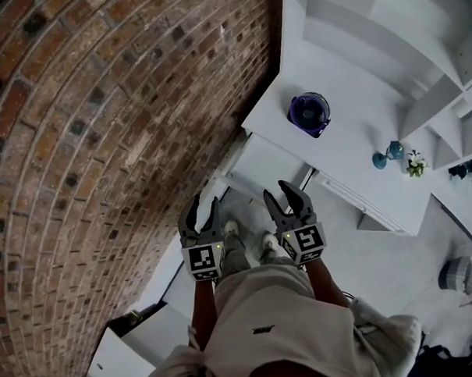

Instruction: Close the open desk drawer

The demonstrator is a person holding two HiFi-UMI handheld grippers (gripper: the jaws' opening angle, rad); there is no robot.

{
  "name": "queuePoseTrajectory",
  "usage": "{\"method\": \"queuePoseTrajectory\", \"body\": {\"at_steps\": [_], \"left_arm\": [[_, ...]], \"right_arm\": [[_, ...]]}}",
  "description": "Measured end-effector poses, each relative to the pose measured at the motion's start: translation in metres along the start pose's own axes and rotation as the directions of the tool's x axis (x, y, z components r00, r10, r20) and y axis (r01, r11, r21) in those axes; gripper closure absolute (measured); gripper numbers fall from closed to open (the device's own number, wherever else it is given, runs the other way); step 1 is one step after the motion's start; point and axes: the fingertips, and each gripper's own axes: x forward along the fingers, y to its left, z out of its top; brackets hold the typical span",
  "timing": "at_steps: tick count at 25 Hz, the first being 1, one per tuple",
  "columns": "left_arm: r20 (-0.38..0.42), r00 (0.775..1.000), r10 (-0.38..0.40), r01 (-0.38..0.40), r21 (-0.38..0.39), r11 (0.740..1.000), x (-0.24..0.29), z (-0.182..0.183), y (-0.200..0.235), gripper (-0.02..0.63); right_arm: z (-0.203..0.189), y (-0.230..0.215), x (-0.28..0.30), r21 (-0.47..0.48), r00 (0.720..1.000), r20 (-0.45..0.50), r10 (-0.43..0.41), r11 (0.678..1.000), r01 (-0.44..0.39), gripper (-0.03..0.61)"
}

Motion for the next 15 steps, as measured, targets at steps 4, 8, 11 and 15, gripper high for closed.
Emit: {"method": "queuePoseTrajectory", "body": {"at_steps": [4, 8, 11, 15], "left_arm": [[0.004, 0.998, -0.063, 0.063, 0.005, 0.998, 0.029, -0.008, 0.008, 0.431], [-0.02, 0.988, -0.154, 0.154, -0.002, 0.988, 0.063, -0.022, 0.012, 0.431], [-0.031, 0.975, -0.219, 0.219, -0.003, 0.976, 0.087, -0.035, 0.015, 0.431], [-0.068, 0.943, -0.326, 0.327, 0.005, 0.945, 0.11, -0.053, 0.014, 0.431]], "right_arm": [[-0.005, -0.014, 0.012, 0.007, 0.997, -0.008, -0.078, 0.997, 0.078, 0.407], [-0.014, -0.031, 0.021, 0.015, 0.983, -0.03, -0.184, 0.983, 0.184, 0.407], [-0.014, -0.038, 0.03, 0.032, 0.966, -0.039, -0.255, 0.966, 0.256, 0.41], [-0.035, -0.047, 0.031, 0.052, 0.926, -0.076, -0.371, 0.926, 0.375, 0.411]]}}
